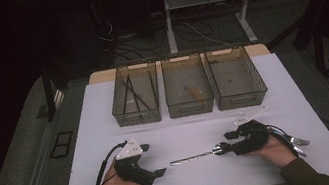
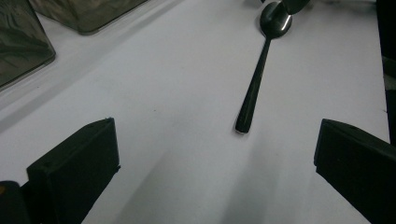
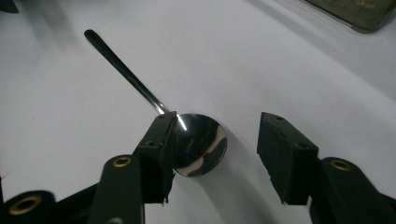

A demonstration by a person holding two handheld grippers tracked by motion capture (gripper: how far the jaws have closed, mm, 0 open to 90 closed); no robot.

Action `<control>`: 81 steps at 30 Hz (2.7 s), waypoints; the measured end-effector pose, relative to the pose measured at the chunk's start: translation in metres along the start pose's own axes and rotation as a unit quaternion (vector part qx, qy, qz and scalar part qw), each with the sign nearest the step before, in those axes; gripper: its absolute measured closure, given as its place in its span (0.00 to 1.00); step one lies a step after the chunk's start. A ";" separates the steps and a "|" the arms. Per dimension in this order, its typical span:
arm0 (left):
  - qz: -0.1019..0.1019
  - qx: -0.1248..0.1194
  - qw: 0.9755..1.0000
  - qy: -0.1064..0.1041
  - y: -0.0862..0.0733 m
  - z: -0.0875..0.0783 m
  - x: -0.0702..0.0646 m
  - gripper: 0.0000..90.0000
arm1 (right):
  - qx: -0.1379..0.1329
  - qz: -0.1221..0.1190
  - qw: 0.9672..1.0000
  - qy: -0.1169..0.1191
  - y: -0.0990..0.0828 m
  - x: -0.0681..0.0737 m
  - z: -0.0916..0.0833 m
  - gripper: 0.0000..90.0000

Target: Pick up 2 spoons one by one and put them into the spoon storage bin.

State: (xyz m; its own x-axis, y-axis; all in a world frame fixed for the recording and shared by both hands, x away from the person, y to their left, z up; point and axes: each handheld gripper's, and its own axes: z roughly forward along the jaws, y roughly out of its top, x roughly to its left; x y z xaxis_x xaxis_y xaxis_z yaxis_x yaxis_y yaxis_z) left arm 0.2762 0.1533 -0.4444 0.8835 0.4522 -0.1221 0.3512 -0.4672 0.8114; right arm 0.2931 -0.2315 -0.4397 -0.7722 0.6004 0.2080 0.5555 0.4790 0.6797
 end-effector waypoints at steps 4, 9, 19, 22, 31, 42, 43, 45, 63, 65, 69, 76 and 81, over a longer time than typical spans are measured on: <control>0.000 0.001 1.000 0.000 0.000 0.000 0.000 0.00 | 0.005 -0.004 1.000 0.007 -0.001 0.001 0.004 0.58; 0.001 0.000 1.000 -0.001 0.000 0.000 0.000 0.00 | 0.017 -0.012 1.000 0.011 -0.001 0.003 0.008 0.62; 0.001 0.000 1.000 -0.001 0.000 0.000 0.000 0.00 | 0.031 -0.045 0.998 0.008 -0.003 0.008 0.008 0.69; 0.002 0.000 1.000 -0.001 0.000 0.000 0.000 0.00 | 0.032 -0.052 0.998 0.011 -0.003 0.009 0.008 0.72; 0.002 0.001 1.000 0.000 0.000 0.000 0.000 0.00 | 0.037 -0.068 0.997 0.013 -0.005 0.010 0.006 0.82; 0.004 0.002 1.000 0.000 0.000 0.000 -0.001 0.00 | 0.045 -0.077 0.995 0.036 -0.007 0.012 0.005 0.94; 0.003 0.003 1.000 0.000 0.000 0.000 0.000 0.00 | 0.045 -0.078 0.995 0.036 -0.008 0.011 0.005 0.95; 0.003 0.003 1.000 0.000 0.000 0.000 -0.001 0.00 | 0.045 -0.078 0.995 0.037 -0.008 0.011 0.005 0.95; 0.002 0.000 1.000 -0.002 0.000 0.000 -0.001 0.00 | 0.016 -0.050 0.998 0.033 -0.004 0.008 -0.003 0.96; 0.004 0.001 1.000 -0.001 0.000 0.000 -0.001 0.00 | 0.005 -0.044 0.999 0.019 -0.003 0.007 -0.005 0.96; 0.004 0.001 1.000 -0.001 0.000 0.000 -0.001 0.00 | -0.011 -0.031 0.999 -0.008 -0.002 0.004 -0.010 0.96; 0.003 0.002 1.000 -0.002 0.000 0.000 0.000 0.00 | -0.026 -0.005 0.999 -0.043 -0.001 -0.002 -0.016 0.96; 0.003 0.002 1.000 -0.002 0.000 0.000 0.000 0.00 | -0.035 0.007 0.998 -0.061 0.001 -0.005 -0.021 0.96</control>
State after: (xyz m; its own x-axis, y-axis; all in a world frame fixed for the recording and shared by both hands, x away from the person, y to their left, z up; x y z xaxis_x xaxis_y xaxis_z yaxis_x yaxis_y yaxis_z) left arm 0.2760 0.1529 -0.4445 0.8871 0.4460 -0.1192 0.3469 -0.4736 0.8096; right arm 0.2914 -0.2473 -0.4253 -0.7192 0.6818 0.1335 0.5398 0.4274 0.7252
